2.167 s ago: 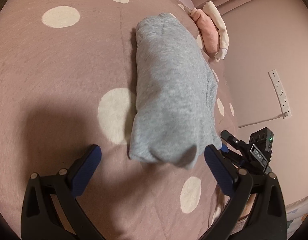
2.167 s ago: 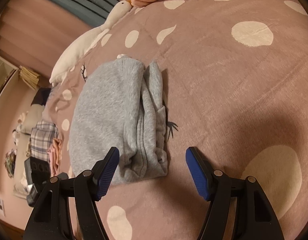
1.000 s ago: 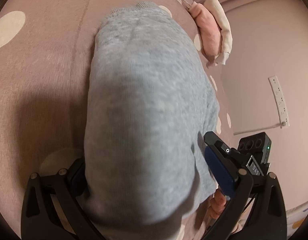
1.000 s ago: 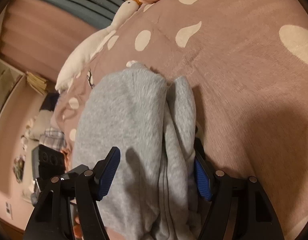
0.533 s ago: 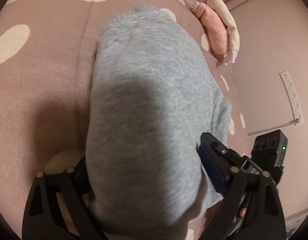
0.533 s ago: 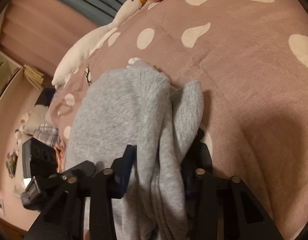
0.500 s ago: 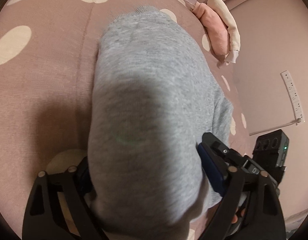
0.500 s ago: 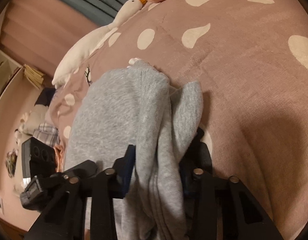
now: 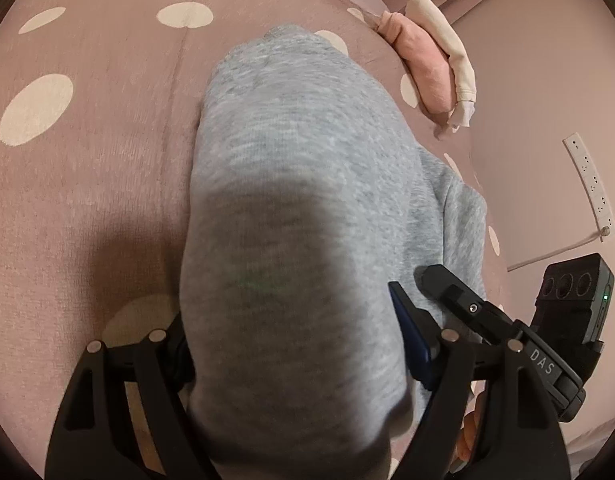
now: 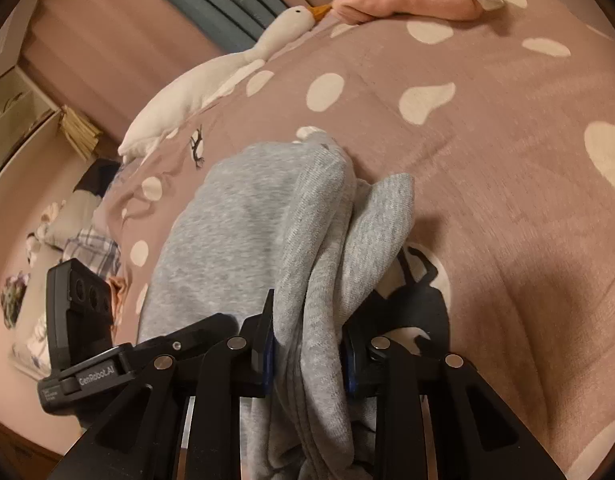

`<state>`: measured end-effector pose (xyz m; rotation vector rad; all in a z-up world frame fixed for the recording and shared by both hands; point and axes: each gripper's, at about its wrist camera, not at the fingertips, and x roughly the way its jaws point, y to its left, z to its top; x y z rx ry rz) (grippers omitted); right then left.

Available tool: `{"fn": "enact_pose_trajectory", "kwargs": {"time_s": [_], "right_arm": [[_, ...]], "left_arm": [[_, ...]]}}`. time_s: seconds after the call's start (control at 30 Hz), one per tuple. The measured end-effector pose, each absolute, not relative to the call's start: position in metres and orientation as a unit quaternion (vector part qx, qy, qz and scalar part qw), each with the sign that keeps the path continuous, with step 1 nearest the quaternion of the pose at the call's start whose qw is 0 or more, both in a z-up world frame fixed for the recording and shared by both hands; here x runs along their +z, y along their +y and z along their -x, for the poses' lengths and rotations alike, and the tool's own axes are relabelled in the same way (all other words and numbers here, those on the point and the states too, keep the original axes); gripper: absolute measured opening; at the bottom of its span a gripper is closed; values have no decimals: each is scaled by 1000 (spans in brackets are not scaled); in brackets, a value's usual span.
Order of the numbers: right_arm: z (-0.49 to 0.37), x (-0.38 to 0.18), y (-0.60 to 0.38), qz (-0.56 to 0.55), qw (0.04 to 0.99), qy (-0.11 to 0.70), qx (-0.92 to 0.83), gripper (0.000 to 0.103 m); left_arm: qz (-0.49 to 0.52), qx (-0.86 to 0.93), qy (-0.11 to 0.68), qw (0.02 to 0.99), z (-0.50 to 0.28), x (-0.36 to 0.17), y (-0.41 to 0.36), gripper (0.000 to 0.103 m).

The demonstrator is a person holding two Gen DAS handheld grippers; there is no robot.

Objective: Fold small clothes

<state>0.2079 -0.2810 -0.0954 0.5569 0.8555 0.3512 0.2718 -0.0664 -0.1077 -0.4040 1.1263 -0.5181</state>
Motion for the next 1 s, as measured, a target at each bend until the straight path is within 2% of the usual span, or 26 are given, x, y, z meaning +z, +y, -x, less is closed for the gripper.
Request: {"fn": "enact_pose_trajectory", "kwargs": {"time_s": [0.33,0.47,0.57,1.0], "right_arm": [[-202,-74,-252,-221,875,382,199,27],[-203,-71,-248,-225,878,372,202,26],[-200,-70,-247,-228,879,363,208,25],[-193,-51,-230,-189,896,329,232,25]], "left_arm": [[177,-258,502,807,-259,-94,-61,78],[180,-258,491,812,-254,-92,-53,71],[178,-258,482,818,-251,-88,-48,70],[170,-255,442,843,-242,-63,-32,70]]}}
